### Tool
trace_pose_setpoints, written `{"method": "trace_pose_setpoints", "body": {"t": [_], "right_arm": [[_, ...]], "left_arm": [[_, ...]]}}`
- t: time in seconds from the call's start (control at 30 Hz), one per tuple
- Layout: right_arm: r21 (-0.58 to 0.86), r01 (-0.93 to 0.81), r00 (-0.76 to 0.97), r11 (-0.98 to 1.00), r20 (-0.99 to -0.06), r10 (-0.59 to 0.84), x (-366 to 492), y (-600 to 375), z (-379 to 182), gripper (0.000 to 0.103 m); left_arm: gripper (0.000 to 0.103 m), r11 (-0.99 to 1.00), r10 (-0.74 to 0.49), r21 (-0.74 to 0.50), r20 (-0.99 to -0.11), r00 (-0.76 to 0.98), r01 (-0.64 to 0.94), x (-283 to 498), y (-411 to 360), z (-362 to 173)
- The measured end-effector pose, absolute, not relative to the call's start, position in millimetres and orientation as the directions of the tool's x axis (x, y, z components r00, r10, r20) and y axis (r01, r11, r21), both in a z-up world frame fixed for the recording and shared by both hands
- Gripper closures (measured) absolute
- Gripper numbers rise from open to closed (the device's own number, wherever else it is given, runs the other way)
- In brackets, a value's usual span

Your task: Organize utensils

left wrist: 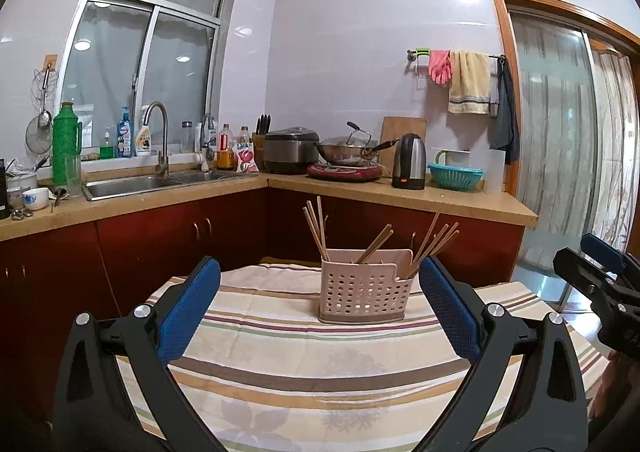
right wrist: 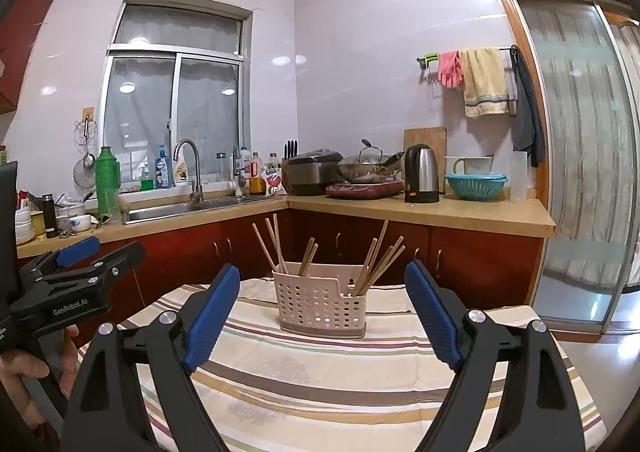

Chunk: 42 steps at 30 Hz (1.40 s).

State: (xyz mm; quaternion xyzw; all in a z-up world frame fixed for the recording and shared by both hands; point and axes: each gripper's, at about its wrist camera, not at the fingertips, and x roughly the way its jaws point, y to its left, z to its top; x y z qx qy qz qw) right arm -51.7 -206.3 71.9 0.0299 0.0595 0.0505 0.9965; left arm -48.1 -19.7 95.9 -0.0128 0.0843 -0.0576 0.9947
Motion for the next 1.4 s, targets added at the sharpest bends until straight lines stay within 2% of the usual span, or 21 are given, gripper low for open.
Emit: {"method": "trace_pose_setpoints", "body": {"t": [0.53,1.4], "right_arm": [[0.051,-0.104,0.99,0.993,-0.093,0.108,-68.3,-197.8,72.9,0.02],[0.051,-0.105,0.989,0.993,-0.102,0.11,-70.9,-193.5,72.3,0.02]], "left_arm": [[0.005,0.994,-0.108,-0.039,-0.143,0.984,0.103,-71.5,-13.0,95.7],[0.004,0.995,-0.094,-0.045,-0.156,0.983,0.088,-78.7,-8.2,98.3]]}}
